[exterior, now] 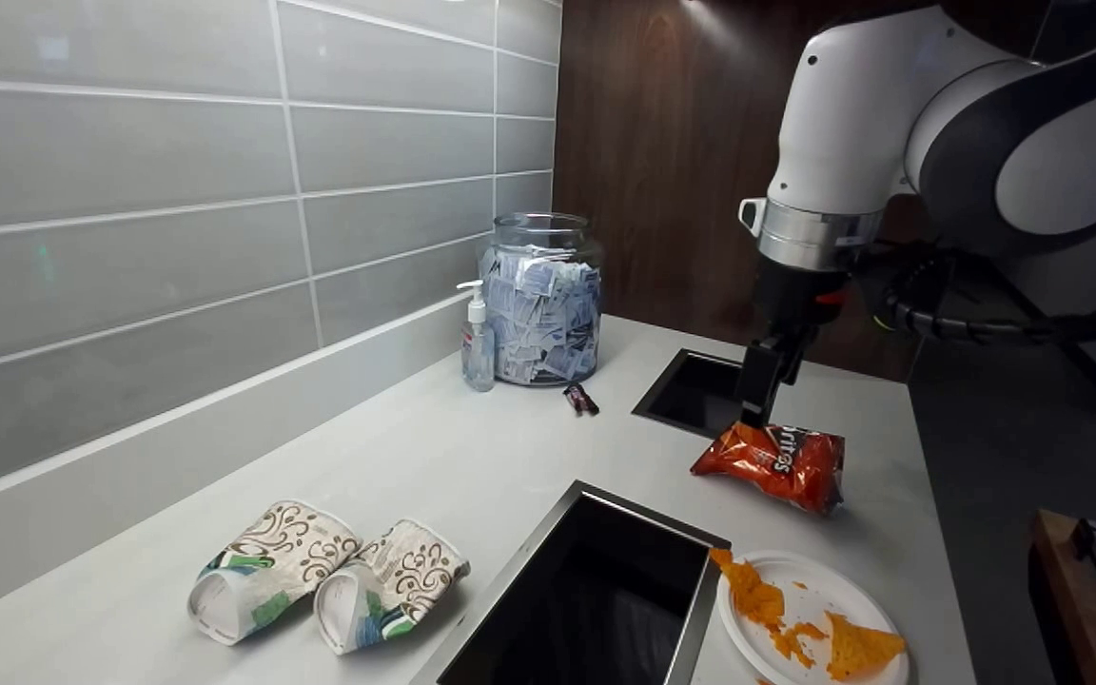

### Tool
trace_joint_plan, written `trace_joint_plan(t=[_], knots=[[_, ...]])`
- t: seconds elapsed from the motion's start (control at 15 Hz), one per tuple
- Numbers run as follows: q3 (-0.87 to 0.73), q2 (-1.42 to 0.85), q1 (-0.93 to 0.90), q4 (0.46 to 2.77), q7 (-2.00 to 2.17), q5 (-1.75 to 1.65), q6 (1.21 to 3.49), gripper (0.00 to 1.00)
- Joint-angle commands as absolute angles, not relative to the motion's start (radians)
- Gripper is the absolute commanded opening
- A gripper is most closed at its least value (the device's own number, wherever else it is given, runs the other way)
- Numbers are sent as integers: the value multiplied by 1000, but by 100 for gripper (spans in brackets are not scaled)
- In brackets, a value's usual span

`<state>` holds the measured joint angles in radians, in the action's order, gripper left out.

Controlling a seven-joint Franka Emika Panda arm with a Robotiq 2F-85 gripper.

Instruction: Pour the contents of the orange packet onto the white plate

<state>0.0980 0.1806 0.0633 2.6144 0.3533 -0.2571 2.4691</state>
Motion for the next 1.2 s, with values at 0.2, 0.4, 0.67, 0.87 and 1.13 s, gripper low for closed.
trace_joint_plan(t=[0.2,0.4,0.67,0.87,1.13], knots=[[82,245,-18,2637,232,-79,2469,100],[82,256,-44,2633,184,-4,2455,100],[86,253,-63,2622,150,42,2428,100],[96,248,-64,2614,168,29,2408,100],[98,234,-58,2615,180,10,2438,100]])
